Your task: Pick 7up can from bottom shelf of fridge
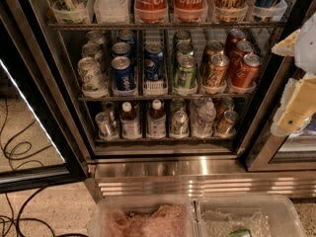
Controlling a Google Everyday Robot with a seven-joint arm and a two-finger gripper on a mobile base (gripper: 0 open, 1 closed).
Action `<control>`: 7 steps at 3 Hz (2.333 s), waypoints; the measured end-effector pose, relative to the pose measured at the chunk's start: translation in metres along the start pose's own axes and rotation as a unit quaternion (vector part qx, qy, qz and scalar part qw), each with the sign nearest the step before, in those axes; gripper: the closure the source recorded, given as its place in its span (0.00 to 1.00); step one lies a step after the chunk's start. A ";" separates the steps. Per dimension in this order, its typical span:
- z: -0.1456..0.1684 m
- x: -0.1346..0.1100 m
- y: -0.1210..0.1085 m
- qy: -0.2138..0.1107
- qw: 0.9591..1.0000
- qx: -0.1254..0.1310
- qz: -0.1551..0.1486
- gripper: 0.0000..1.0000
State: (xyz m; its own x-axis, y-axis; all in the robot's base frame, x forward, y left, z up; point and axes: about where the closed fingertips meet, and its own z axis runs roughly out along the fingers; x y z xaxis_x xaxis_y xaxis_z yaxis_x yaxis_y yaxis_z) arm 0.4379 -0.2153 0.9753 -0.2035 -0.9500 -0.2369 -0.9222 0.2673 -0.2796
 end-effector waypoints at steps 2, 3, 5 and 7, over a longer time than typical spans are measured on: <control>0.032 0.006 0.035 -0.079 0.994 0.056 -0.046 0.00; 0.072 0.006 0.045 -0.132 0.987 0.074 -0.056 0.00; 0.140 0.000 0.028 -0.261 0.956 0.130 -0.030 0.00; 0.138 -0.007 0.026 -0.288 0.948 0.133 -0.018 0.00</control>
Offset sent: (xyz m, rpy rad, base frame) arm -0.0002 0.0108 -0.0589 0.1734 -0.4455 0.1301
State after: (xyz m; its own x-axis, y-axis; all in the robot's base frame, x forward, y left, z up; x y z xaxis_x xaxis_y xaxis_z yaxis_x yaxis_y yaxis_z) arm 0.4607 -0.1794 0.8414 0.1107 -0.7345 -0.6696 -0.7936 0.3402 -0.5044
